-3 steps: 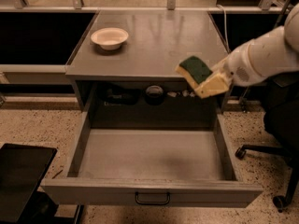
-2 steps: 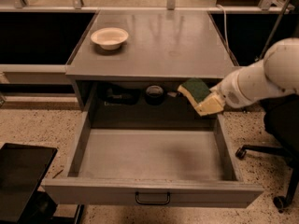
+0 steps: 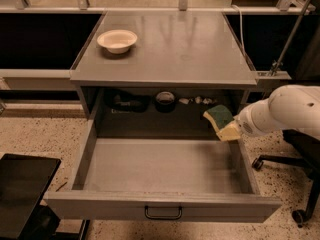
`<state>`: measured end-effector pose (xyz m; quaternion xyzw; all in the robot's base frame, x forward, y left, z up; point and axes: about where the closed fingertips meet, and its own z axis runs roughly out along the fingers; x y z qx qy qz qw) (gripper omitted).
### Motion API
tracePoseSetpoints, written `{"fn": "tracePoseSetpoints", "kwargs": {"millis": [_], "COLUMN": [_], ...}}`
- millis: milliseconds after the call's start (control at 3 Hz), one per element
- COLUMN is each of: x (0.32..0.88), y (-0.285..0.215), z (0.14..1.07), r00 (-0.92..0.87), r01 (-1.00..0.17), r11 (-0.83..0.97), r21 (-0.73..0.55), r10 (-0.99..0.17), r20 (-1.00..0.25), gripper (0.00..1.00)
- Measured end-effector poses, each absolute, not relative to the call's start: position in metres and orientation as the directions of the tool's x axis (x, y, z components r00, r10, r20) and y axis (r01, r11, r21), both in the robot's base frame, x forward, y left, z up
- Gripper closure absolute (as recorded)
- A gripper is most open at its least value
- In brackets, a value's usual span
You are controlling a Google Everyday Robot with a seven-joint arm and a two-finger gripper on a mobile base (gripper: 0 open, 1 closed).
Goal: Place sponge into top drawer
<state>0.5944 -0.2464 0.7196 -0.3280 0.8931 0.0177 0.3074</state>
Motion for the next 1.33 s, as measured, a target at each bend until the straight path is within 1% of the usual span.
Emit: {"fn": "tracePoseSetpoints", "kwargs": {"millis": [333, 1000, 1333], "x": [0.591, 0.583, 0.551], "y": [-0.253, -0.254, -0.224], "z": [0.695, 0.699, 0.680], "r00": [-0.635, -0.632, -0.607], "r01": [-0.576, -0.589, -0.688], "r11": [0.803, 0.794, 0.724], "r21": [-0.155, -0.150, -0.054], "r10": [-0.559, -0.568, -0.614], "r20": [-0.533, -0.527, -0.505], "gripper": [1.00, 1.00, 1.00]}}
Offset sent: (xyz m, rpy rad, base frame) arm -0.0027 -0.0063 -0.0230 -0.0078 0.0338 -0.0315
